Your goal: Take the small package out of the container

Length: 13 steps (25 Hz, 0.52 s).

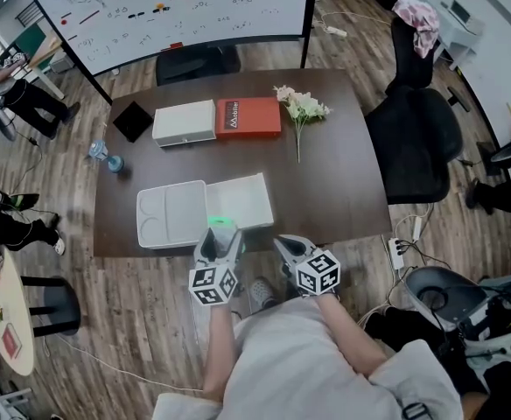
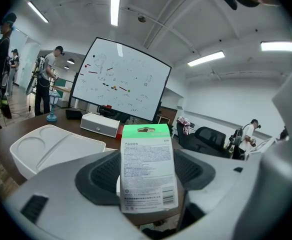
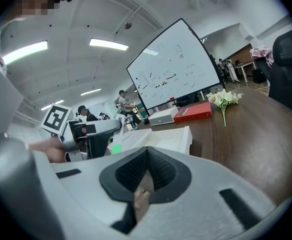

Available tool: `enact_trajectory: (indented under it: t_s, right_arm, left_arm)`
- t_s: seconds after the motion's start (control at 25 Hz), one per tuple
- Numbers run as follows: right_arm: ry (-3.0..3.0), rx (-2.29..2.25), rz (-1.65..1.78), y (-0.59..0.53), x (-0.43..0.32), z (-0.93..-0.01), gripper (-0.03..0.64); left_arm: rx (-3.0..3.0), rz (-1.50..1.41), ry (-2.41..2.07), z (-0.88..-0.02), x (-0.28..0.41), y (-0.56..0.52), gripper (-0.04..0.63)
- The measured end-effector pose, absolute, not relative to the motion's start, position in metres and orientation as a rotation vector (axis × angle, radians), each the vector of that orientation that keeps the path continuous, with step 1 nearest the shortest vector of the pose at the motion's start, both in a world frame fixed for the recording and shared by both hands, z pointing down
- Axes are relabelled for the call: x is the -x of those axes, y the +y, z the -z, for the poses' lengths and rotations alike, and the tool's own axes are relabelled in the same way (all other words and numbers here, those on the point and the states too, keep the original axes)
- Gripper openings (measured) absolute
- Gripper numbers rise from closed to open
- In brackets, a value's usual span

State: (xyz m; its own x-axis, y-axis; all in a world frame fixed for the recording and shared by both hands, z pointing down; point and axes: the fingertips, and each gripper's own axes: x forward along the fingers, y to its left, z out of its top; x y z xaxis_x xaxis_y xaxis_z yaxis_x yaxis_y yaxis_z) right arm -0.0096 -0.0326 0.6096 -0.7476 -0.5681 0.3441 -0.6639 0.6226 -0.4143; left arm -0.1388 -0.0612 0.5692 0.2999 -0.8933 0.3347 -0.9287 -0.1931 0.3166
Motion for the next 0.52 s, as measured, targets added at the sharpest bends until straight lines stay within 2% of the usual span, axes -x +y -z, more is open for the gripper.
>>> enact_trajectory:
  t_s: [0.52]
  right_arm:
    - [-2.655,-1.013,-0.792,-0.0378,0.0142,-0.6106,0.0]
  left_arm:
    - [-2.102,-0.1,-1.637,-0.5681,0.1492,-0.0643,0.319]
